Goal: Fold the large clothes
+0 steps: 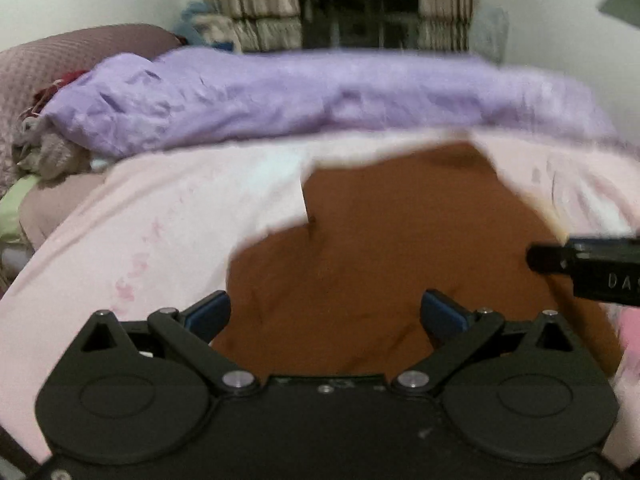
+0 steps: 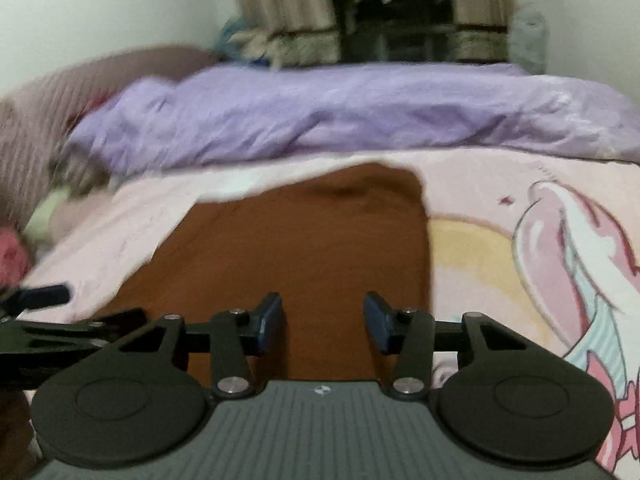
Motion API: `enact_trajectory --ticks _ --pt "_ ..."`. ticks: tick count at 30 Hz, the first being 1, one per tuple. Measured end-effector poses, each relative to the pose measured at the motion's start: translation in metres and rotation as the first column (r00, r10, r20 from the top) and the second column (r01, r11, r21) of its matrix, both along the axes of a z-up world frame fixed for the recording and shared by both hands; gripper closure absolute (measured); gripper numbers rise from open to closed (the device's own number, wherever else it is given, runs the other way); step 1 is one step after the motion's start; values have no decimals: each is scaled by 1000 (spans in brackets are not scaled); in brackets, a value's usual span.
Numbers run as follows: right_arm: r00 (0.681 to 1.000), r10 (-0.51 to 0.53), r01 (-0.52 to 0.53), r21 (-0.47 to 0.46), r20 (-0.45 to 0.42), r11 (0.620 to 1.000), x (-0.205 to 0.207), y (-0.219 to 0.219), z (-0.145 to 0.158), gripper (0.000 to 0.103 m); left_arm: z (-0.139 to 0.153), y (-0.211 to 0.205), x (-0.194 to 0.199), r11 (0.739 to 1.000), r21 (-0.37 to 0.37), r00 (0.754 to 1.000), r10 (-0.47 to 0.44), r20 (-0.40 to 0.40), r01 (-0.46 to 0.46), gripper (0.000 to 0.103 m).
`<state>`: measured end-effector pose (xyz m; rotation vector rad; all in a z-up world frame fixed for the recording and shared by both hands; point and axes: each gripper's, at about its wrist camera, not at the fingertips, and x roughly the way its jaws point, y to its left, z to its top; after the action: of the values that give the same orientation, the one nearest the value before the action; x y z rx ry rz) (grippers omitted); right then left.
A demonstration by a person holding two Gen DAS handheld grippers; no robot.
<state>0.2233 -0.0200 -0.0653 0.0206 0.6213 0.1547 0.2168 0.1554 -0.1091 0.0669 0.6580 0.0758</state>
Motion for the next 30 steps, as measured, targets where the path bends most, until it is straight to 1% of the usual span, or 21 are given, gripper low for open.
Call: enact_trajectory --ticks 1,2,3,4,5,6,8,12,15,17,18,20,21,22,23,24,25,28,30 --pt "1000 5 -6 -17 -21 1000 3 3 -12 47 -13 1 4 1000 7 999 3 -34 -3 0" --pt "1000 4 -5 -25 -31 1000 8 4 -22 47 -26 3 9 1000 -6 999 4 -43 -4 0" --pt "1000 -2 1 -34 -23 999 10 5 -34 47 -37 6 12 999 -30 999 14 -31 -15 0" --pt "1000 -9 9 -52 7 999 10 8 -42 47 -48 11 16 997 -69 1000 21 -19 -22 0" --pt "999 -16 18 -85 33 996 8 14 -45 47 -49 14 19 996 -85 1000 22 -20 -24 0" --pt "999 -22 28 -114 49 993 5 21 -44 47 -45 13 21 996 -83 999 22 -27 -24 0" --pt "998 -37 43 -139 48 989 1 26 -34 47 -36 10 20 999 -45 999 8 -34 -10 0" --pt "999 -51 50 -104 -10 993 -6 23 -12 44 -14 6 7 1000 -19 999 11 -32 -12 0" --pt "999 -36 34 -87 -28 996 -17 20 1 44 6 5 -10 1000 21 1000 8 -5 -8 0" --pt "999 -24 22 -49 -39 999 -21 16 6 44 11 3 -14 999 38 1000 5 4 -5 0" --pt "999 -22 20 -35 -44 999 -24 15 7 44 12 3 -15 999 42 1000 2 0 -2 0" --pt "998 -21 18 -39 -65 999 -28 15 2 44 5 4 -14 999 52 1000 6 -11 -6 0" --pt "997 -17 13 -50 -72 999 -27 16 -4 44 -7 3 -8 997 75 999 14 -37 -11 0" --pt "997 -13 8 -57 -78 998 -26 17 -10 44 -22 3 -3 997 82 998 2 -69 4 0" --pt "996 -6 1 -62 -87 998 -22 17 -19 44 -33 3 2 998 69 997 -2 -72 7 0" --pt "996 -9 3 -68 -84 998 -20 17 -27 44 -38 5 3 999 41 999 15 -49 -13 0" --pt "998 -19 14 -78 -61 997 -20 19 -31 44 -37 6 3 999 31 998 31 -48 -29 0" --pt "999 -32 27 -104 -41 994 -26 25 -24 43 -26 -2 -1 996 86 999 32 -40 -28 0" --pt "999 -29 24 -115 -43 993 -31 26 -15 43 -15 -2 -7 994 103 999 24 -42 -20 0"
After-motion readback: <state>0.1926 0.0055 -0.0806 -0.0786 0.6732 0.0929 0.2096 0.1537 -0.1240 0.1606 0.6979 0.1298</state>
